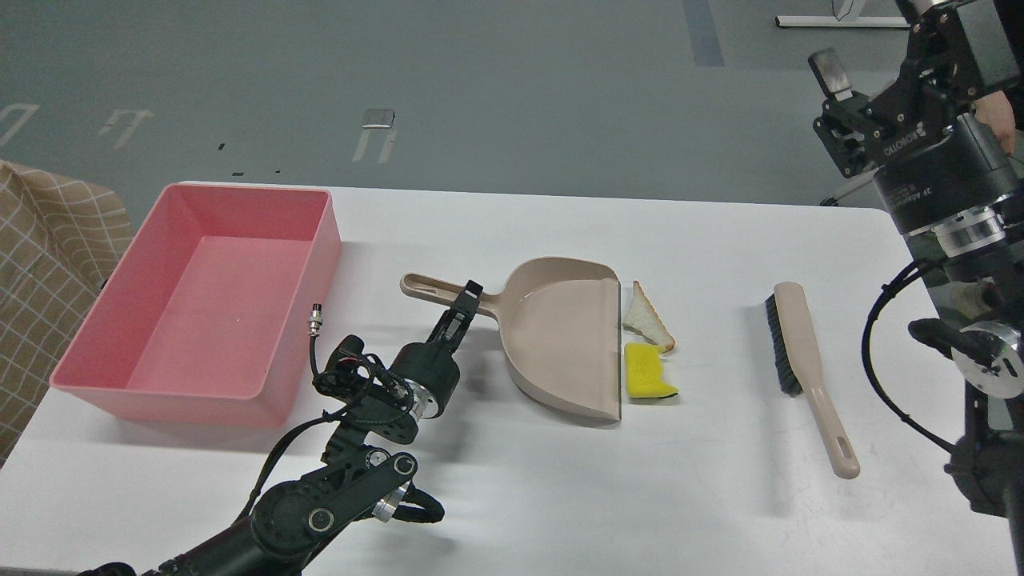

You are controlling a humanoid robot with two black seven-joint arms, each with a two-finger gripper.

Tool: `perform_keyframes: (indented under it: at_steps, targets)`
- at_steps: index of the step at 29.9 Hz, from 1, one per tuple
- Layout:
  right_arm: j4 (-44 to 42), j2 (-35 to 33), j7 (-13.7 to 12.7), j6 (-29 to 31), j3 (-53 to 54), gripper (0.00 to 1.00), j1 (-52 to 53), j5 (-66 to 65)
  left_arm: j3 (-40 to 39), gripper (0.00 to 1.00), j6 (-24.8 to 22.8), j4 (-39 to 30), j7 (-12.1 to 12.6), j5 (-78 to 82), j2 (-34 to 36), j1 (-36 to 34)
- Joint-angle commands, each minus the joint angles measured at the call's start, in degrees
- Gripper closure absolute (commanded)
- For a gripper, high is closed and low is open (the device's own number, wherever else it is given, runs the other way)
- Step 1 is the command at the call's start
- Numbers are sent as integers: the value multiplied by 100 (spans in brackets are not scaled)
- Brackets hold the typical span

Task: Sweep and dump garbage into bin
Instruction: 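Move the right gripper down to the wooden brush handle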

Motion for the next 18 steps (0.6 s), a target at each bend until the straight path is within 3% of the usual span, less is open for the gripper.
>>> perform_keyframes:
  at_steps: [1,4,7,9,13,15,18]
  targets:
    - [28,-761,48,-19,22,0,-272,-832,-1,81,30,-1,0,0,5,-7]
    - [-43,-1656,56,-62,22,0,-299,-973,-1,81,30,-10,0,9,5,-7]
    - [-25,-2115,91,-89,110,0,-360,-938,-1,81,48,-10,0,9,-12,-7]
    - [-34,-2317,310,-80,268,0,-474,-938,-1,81,83,-10,0,9,-30,-7]
    - [1,-2572,1083,-36,409,0,-825,-921,-1,80,92,-18,0,9,-30,-7]
    - [-25,-2861,1225,-27,383,0,-1001,-991,-1,81,92,-18,0,9,-12,-7]
    - [-78,-3528,1225,8,156,0,-1430,-1070,-1,81,109,-36,0,9,31,2]
